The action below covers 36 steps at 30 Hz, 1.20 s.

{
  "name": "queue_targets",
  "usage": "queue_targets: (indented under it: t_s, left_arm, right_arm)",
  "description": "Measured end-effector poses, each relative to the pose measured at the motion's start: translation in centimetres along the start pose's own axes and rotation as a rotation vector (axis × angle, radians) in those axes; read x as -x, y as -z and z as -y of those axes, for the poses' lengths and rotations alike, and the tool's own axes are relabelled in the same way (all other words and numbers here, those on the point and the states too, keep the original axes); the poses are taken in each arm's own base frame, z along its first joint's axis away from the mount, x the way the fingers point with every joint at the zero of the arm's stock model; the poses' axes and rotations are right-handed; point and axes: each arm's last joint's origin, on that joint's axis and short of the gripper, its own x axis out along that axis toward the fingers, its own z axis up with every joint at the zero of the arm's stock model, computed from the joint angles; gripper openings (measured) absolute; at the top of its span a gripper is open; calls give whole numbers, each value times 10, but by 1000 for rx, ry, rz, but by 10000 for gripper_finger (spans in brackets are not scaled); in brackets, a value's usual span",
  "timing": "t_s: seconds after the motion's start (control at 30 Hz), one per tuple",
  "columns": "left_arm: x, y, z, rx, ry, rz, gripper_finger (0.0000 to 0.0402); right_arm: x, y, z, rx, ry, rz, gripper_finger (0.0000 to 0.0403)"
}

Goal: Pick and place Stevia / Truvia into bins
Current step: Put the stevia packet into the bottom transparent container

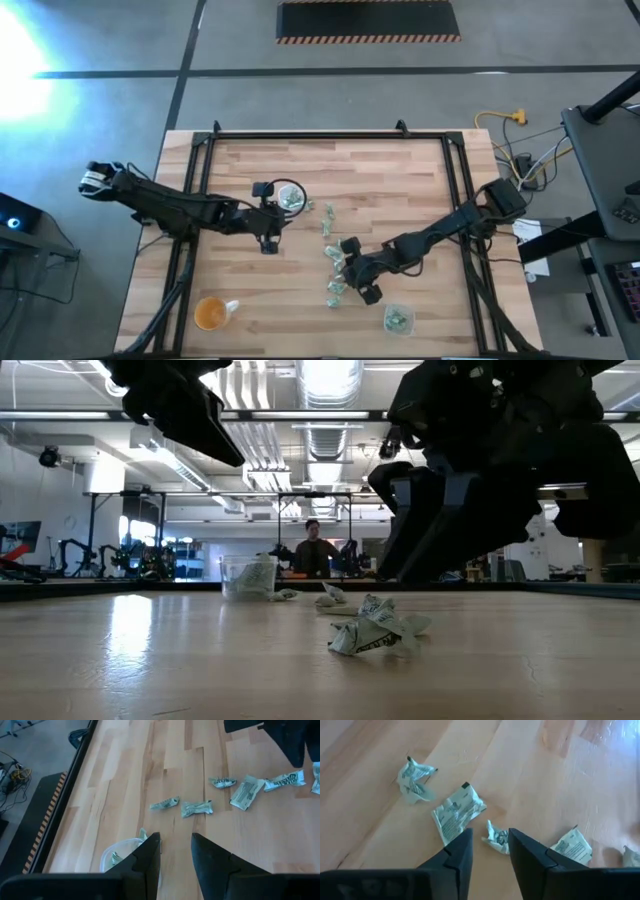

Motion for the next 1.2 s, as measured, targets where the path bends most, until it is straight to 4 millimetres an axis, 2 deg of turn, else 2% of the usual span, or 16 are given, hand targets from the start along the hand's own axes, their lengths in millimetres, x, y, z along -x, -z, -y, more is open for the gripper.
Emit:
queue_targets:
  t_s: [0.17, 0.37, 1.2]
  left_arm:
    - [0, 0, 0, 1, 0, 0, 93]
    - [0, 0, 0, 2, 0, 0, 93]
    - [0, 1, 0, 5, 0, -1, 93]
  right_arm:
    - [-4, 2, -1, -1, -1, -11, 134]
    - [-11, 6, 0, 0, 6, -35, 138]
    - [-13, 4, 4, -11, 15, -39, 82]
